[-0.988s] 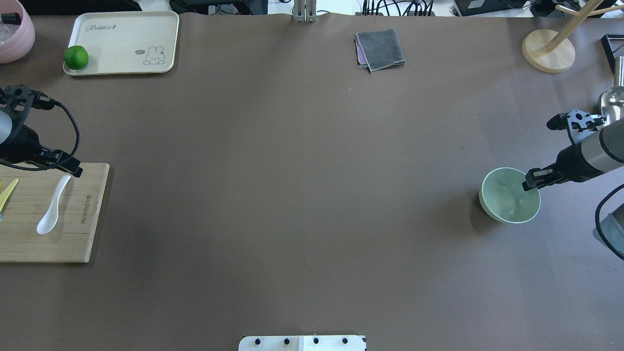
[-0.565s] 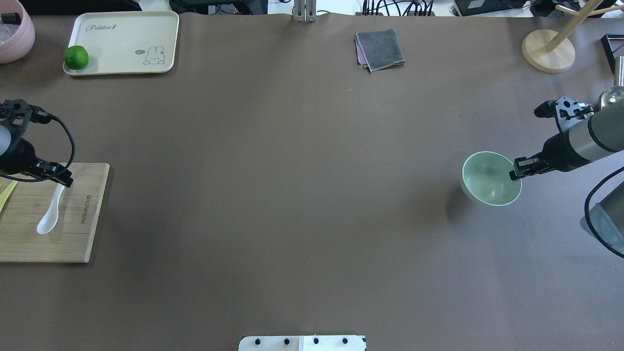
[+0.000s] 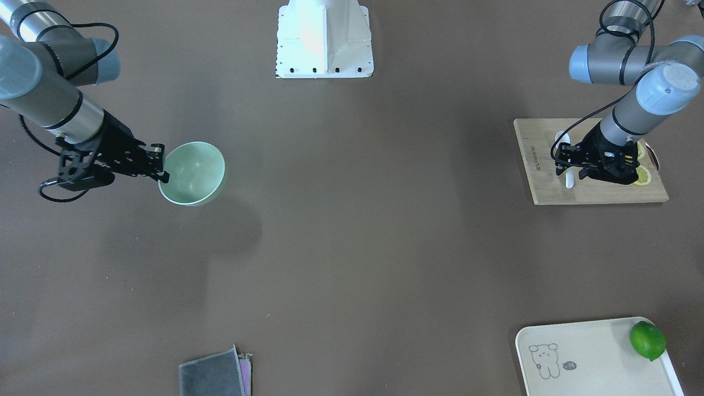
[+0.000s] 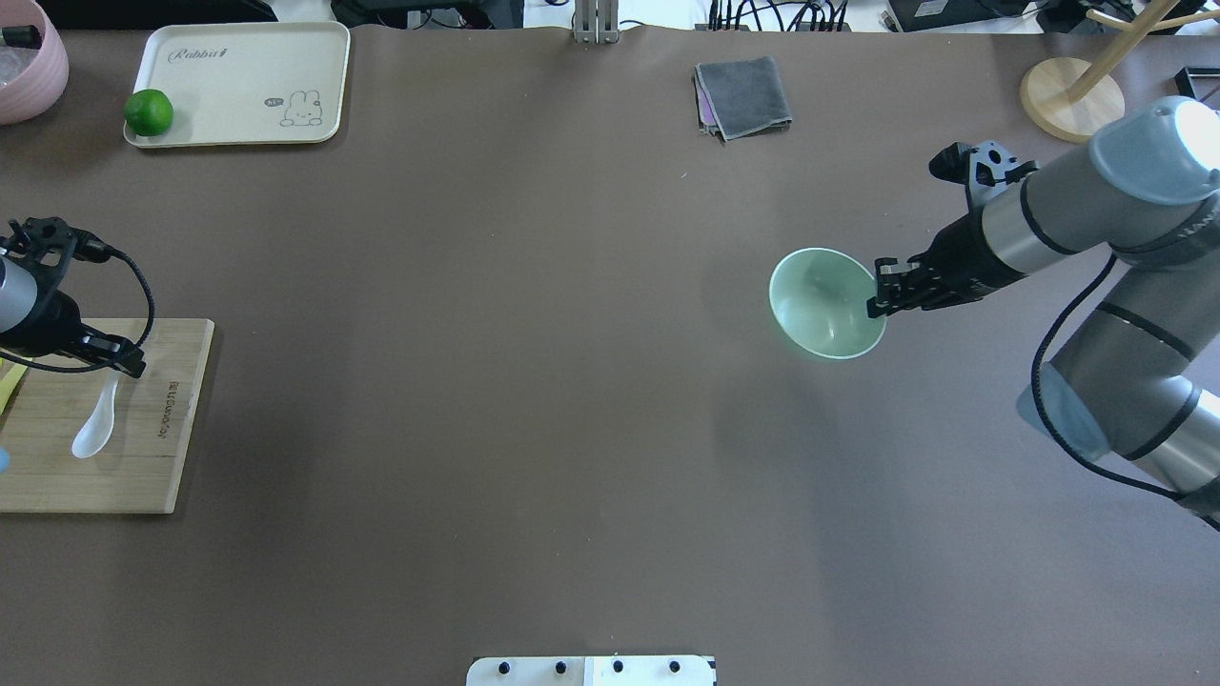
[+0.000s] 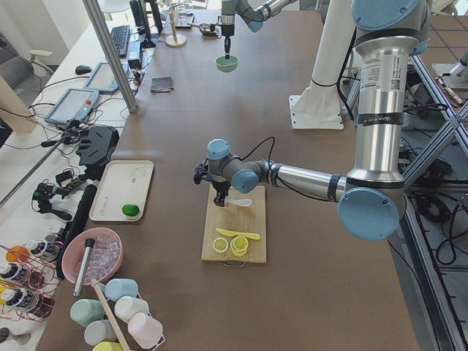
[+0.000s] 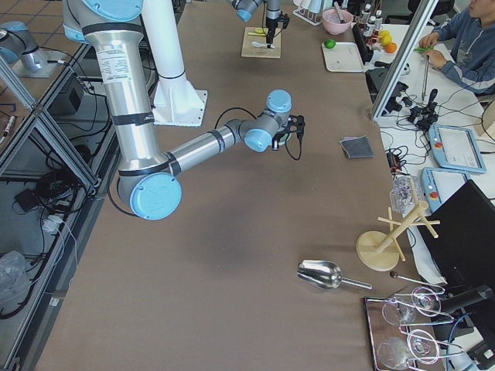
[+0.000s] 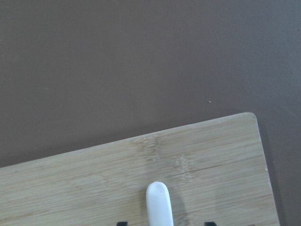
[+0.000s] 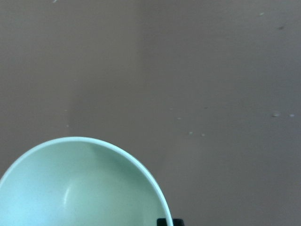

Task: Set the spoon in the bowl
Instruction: 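Drag the bowl toward center with the right gripper while the left grasps the spoon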

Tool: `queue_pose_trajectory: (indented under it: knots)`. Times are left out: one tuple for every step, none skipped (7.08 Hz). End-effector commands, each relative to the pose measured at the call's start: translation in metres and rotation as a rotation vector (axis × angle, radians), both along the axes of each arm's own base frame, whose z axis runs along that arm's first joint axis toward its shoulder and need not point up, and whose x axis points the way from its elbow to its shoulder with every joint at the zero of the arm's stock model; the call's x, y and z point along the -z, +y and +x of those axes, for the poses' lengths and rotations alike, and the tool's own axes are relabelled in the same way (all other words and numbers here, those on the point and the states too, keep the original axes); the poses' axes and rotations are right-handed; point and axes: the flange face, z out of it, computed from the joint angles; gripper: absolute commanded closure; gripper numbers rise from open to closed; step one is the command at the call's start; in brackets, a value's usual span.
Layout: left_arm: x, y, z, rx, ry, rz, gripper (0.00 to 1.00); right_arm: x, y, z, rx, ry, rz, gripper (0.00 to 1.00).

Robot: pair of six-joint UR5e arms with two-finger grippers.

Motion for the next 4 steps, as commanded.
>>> queue_pose_trajectory:
  knots:
    - [0.002, 0.003, 0.010, 0.015, -0.017, 0.002, 1.00, 0.062, 0.015, -0.062, -0.006, -0.017, -0.035, 1.00]
    - [0.004, 0.002, 0.010, 0.014, -0.014, 0.005, 1.00, 0.073, 0.028, -0.086, -0.010, -0.014, -0.034, 1.00]
    - [0.016, 0.001, 0.011, 0.012, 0.001, 0.020, 1.00, 0.094, 0.044, -0.120, -0.032, -0.020, -0.041, 1.00]
    - [0.038, 0.001, 0.011, 0.011, 0.030, 0.044, 1.00, 0.103, 0.060, -0.142, -0.036, -0.017, -0.028, 1.00]
